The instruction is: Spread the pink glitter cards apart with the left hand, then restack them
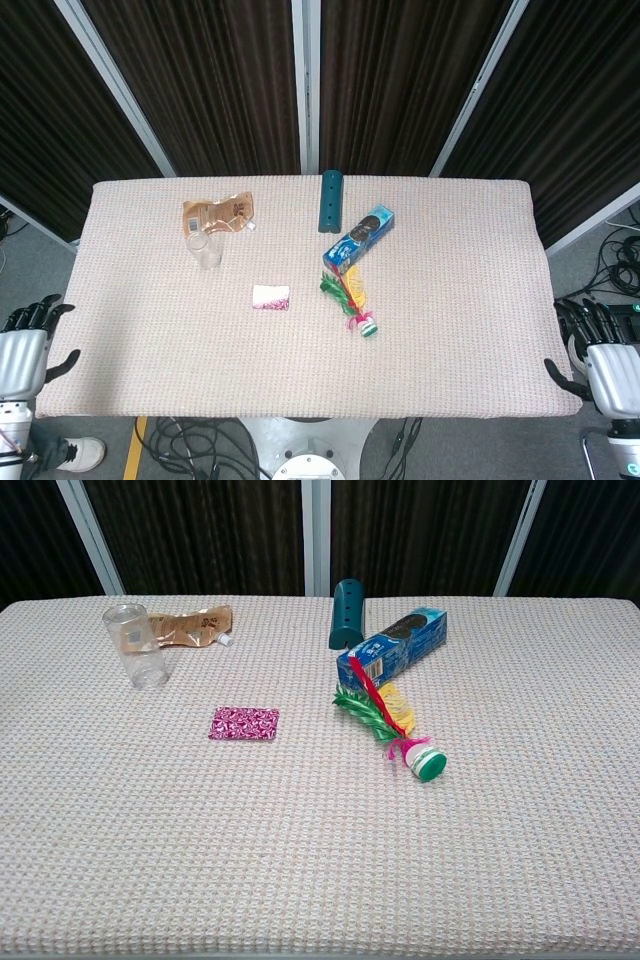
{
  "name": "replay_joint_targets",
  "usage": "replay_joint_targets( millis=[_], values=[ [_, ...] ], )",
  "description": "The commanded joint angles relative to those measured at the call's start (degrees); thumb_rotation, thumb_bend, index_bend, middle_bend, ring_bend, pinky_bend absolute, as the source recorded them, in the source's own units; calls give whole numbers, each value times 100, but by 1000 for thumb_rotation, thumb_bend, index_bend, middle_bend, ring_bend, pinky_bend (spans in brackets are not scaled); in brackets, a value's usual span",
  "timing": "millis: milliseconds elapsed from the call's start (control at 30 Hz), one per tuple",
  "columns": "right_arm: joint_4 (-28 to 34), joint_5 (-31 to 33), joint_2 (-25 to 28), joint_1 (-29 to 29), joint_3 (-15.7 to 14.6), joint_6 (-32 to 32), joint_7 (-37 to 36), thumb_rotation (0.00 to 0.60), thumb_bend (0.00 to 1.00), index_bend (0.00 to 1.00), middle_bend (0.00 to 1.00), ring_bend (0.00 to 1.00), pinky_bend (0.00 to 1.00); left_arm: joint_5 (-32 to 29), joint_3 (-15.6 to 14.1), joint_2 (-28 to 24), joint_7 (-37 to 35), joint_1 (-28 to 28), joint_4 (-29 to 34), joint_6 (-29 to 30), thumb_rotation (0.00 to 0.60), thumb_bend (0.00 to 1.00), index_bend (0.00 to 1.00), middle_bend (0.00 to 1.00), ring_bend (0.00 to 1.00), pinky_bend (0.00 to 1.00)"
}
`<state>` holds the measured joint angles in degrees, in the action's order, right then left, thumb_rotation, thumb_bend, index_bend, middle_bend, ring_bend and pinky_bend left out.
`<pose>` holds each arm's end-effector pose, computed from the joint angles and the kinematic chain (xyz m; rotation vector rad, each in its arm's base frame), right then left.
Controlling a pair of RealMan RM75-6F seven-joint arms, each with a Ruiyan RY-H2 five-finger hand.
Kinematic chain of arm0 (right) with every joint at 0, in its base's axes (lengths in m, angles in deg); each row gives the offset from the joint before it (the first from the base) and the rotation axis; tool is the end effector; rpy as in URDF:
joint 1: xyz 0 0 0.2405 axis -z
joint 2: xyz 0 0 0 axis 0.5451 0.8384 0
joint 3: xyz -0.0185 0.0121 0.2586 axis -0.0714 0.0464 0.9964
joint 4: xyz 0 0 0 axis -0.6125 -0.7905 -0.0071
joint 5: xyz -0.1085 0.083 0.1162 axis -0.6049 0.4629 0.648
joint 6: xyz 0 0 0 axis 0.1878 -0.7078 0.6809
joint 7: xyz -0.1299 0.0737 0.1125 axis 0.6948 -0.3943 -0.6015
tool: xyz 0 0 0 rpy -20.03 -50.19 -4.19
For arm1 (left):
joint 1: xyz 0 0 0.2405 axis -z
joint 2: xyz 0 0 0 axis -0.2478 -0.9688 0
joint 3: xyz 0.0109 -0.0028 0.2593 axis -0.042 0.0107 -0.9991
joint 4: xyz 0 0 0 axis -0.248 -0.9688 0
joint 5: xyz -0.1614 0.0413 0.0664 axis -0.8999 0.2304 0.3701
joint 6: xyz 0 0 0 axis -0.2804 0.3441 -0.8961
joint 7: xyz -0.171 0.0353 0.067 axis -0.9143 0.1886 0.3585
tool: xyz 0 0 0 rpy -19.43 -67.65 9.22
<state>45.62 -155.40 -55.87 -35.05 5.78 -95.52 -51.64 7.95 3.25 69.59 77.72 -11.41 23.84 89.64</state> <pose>-0.3026 -0.2009 0.2066 1.4016 -0.9294 0.9843 -0.3064 0.2117 0.1795 -1.3395 -0.8396 -0.7843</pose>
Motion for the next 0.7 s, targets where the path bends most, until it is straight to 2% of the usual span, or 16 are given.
replay_joint_targets(
  millis=[33,267,367,500,533,600,700],
  values=[
    [5,5,9,-11,7,16,8,589,184,131,101,0,0,73,17,-25,-19,72,5,-62,600,254,335,276,229,232],
    [37,-23,33,-74,34,66,46,595,185,131,102,0,0,557,89,-98,-358,640,-81,-591,600,253,336,299,234,250],
    [68,-33,54,-112,48,104,75,596,185,131,102,0,0,884,210,19,-637,1076,-273,-874,600,254,336,390,336,392],
    [113,-54,83,-136,50,120,125,593,184,131,102,0,0,1163,267,311,-1087,1750,-655,-1540,600,296,335,556,592,710],
    [121,-49,90,-139,50,127,136,595,183,131,102,0,0,1194,269,378,-1162,1895,-732,-1709,600,315,335,590,639,763],
    [140,-31,108,-146,55,146,161,595,183,131,102,0,0,1267,265,553,-1329,2227,-932,-2082,600,383,336,675,739,861],
    [171,4,124,-160,64,181,198,592,185,131,102,0,0,1307,249,870,-1471,2636,-1259,-2544,600,489,336,760,827,921]
  ],
)
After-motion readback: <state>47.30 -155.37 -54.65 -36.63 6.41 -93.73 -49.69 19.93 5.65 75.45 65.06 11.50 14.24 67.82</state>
